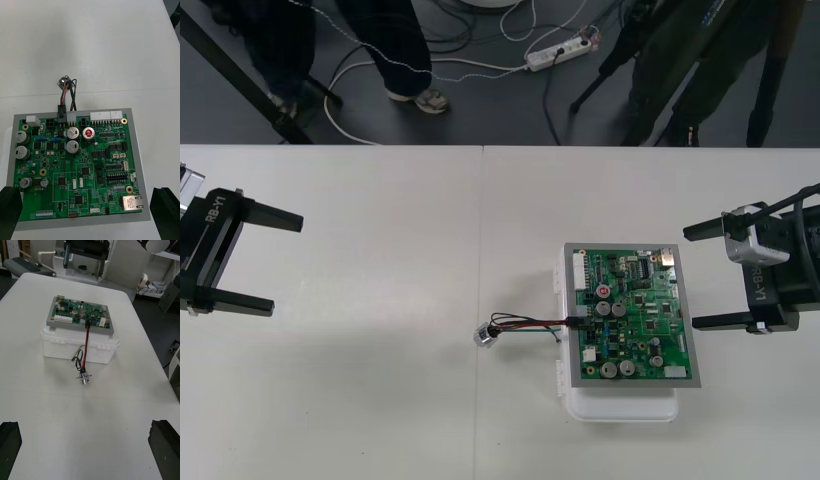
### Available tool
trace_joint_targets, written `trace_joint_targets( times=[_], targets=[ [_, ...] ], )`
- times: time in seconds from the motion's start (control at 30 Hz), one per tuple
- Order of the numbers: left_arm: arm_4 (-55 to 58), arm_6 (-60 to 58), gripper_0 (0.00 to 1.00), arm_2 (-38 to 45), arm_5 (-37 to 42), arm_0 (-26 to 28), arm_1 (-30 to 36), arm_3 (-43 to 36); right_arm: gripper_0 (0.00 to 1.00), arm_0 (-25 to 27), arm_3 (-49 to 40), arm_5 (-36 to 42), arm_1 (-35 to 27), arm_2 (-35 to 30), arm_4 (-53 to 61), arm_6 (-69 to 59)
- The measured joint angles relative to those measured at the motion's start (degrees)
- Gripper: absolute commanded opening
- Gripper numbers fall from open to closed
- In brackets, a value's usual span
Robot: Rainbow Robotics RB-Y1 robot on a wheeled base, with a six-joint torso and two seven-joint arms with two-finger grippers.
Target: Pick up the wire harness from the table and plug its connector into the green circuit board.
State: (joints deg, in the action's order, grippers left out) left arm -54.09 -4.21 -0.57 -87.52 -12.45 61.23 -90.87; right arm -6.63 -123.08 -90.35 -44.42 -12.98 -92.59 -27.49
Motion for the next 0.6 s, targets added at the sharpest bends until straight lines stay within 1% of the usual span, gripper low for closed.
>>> trace_joint_targets(
  times=[0.6],
  targets=[
    [0.00,0.00,1.00,0.00,0.00,0.00,0.00,0.00,1.00,0.01,0.35,0.00,0.00,0.00,-0.07,0.01]
  ],
)
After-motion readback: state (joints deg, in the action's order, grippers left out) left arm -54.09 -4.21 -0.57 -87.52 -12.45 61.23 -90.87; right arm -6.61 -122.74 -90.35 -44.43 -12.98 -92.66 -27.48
